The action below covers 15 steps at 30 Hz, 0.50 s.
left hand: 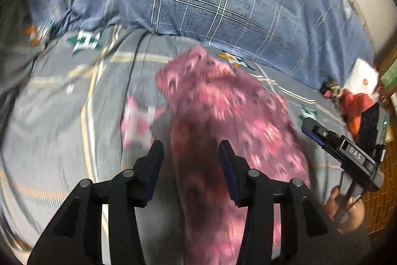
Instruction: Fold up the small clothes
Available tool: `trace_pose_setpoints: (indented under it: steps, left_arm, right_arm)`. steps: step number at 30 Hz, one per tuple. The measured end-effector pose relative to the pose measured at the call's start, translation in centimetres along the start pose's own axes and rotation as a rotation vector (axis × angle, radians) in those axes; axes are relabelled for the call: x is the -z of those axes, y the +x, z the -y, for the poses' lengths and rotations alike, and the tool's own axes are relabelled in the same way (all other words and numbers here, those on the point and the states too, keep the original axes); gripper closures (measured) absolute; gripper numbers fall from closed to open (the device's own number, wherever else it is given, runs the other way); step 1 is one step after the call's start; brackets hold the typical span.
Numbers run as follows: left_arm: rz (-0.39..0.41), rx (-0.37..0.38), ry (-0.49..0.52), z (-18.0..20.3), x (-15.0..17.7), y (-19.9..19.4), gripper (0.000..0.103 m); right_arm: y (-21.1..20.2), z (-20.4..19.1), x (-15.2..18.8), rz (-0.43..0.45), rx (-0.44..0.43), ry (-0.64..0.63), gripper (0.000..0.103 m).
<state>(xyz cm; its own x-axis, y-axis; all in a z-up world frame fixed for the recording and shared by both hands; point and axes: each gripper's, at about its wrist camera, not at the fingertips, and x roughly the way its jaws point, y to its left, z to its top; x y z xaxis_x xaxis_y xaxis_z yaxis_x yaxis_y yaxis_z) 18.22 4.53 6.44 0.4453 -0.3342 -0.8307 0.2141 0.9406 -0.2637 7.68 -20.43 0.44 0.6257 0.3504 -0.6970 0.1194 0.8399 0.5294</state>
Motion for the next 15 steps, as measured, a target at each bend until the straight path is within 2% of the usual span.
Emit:
trace_pose_setpoints:
  steps: [2,4,5,6,7,9,11,15]
  left_arm:
    - [-0.028,-0.043,0.001,0.2,-1.8,2.2,0.058]
    - [-0.057,-0.051,-0.012,0.1,-3.4,4.1,0.058]
    - [-0.063,-0.068,-0.019,0.1,-4.2,4.9,0.058]
    - [-0.063,-0.073,-0.02,0.2,-4.8,5.4,0.058]
    - [-0.058,-0.076,-0.02,0.4,-5.5,5.9,0.058]
    - [-0.059,-0.097,-0.013,0.7,-6.6,7.0,0.057]
    - [-0.079,-0.111,-0.015,0.9,-7.2,8.9,0.056]
    - [-0.108,-0.18,0.0,1.5,-7.4,11.6,0.045]
  right_arm:
    - [2.4,0.0,-0.8,-0.041,0.081,-0.002,0.058]
    - [4.4,0.2,-1.2,-0.083,0.113,0.012,0.058]
    - [4.7,0.3,-1.3,-0.089,0.092,0.014,0.07]
    - [4.5,0.1,-1.4,-0.073,0.037,-0.006,0.097]
    - [3.9,-0.3,-1.5,-0.056,-0.022,-0.041,0.099]
    - [2.4,-0.9,-1.7,0.002,-0.012,-0.089,0.099]
    - [1.6,-0.1,-1.9,0.034,0.006,-0.062,0.1]
    - [3.8,3.1,-1.4,-0.043,0.071,0.004,0.1]
